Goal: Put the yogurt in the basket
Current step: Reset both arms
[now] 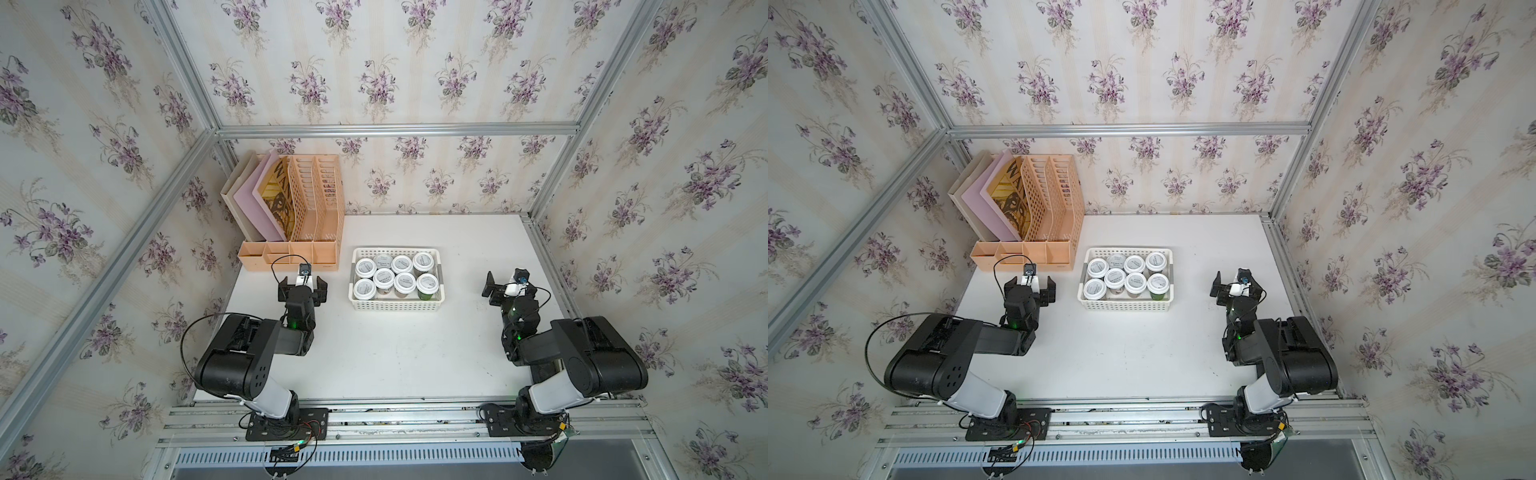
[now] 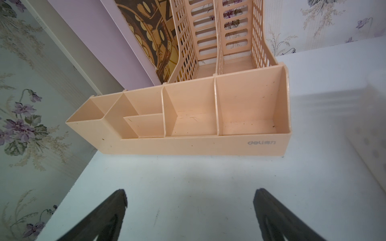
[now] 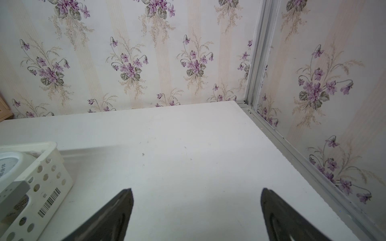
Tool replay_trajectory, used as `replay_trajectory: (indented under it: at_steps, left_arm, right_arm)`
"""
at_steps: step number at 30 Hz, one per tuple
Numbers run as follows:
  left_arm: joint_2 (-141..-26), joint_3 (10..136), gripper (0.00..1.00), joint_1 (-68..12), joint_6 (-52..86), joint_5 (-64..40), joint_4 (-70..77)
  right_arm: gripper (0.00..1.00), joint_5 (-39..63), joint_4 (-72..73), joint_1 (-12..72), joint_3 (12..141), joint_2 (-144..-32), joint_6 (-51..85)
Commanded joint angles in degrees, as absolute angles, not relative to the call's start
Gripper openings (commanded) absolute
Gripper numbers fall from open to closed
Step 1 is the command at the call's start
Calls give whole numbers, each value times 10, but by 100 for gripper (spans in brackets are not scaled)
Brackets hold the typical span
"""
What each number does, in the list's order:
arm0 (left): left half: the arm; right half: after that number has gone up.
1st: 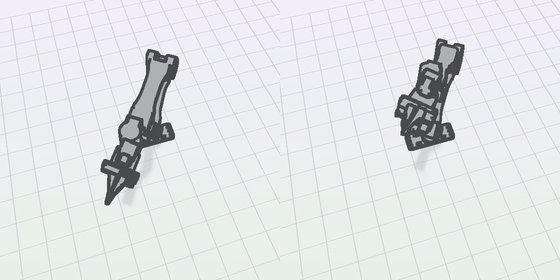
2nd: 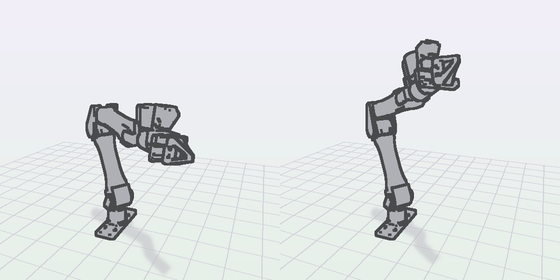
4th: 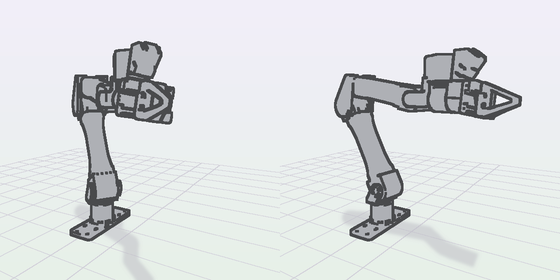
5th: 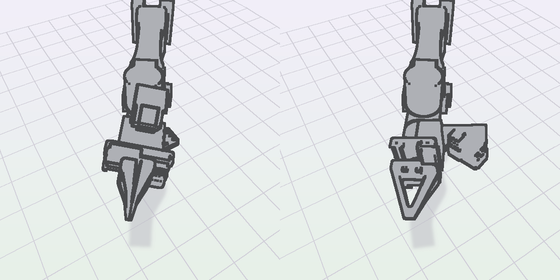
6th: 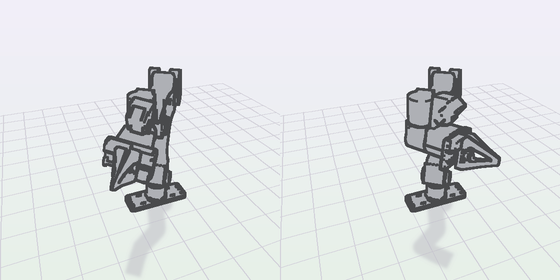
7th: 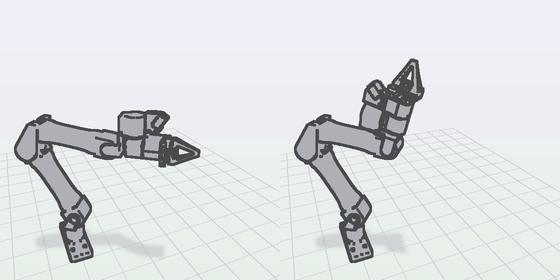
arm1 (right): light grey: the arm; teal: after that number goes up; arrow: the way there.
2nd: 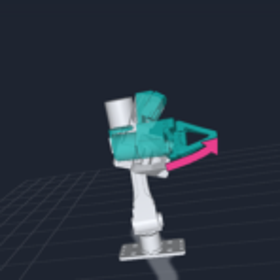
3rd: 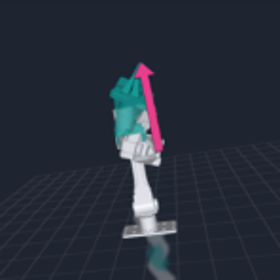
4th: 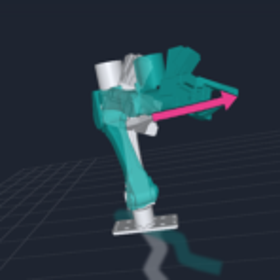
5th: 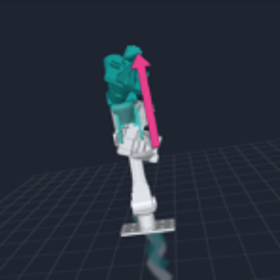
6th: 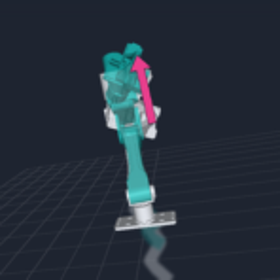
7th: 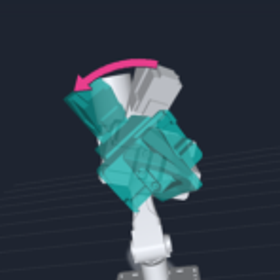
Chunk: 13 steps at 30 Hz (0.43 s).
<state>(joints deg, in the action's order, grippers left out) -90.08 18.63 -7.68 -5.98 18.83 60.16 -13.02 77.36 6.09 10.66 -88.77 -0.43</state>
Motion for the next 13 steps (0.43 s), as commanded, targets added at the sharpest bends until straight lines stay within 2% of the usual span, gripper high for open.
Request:
replay_trajectory:
  at_steps: [1,13]
  left_arm:
    - [-899,191,99,-76,-56,190,605]
    - [-899,191,99,-76,-56,190,605]
  right_arm:
    - [100,-129,787,62,107,-888,-5]
    - [100,-129,784,60,109,-887,-4]
